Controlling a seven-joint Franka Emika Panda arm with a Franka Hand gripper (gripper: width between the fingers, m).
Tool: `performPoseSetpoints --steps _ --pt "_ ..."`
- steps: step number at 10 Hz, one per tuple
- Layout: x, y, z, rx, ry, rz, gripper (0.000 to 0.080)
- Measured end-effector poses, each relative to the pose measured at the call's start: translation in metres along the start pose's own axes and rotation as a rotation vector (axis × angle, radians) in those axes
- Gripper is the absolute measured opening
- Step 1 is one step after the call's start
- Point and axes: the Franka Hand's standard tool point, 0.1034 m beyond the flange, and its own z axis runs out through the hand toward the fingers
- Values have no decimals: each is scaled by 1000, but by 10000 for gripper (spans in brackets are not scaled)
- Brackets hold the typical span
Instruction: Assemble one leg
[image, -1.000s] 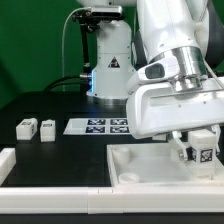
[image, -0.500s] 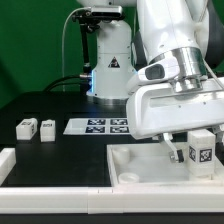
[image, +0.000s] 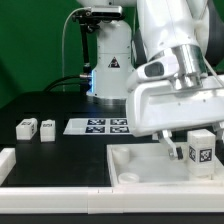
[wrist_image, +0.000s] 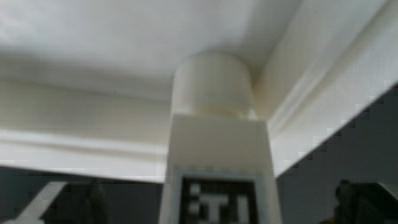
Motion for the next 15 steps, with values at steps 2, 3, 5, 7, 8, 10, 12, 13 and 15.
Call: performPoseSetpoints --steps 2,3,5,7,8,10,12,13,15 --pt "8 -1 -8 4 -13 -5 649" --pt "13 -5 -11 22 -58 -8 649" --pt "15 -1 -9 17 -49 0 649" --pt "10 -4 -6 34 -100 13 649" --pt "10 -4 -6 34 -100 13 649" --pt "10 -4 -6 34 -100 13 649" --pt "10 -4 -6 34 -100 13 649" --pt "10 -4 -6 34 -100 13 649" --pt "10 -4 -6 34 -100 13 649"
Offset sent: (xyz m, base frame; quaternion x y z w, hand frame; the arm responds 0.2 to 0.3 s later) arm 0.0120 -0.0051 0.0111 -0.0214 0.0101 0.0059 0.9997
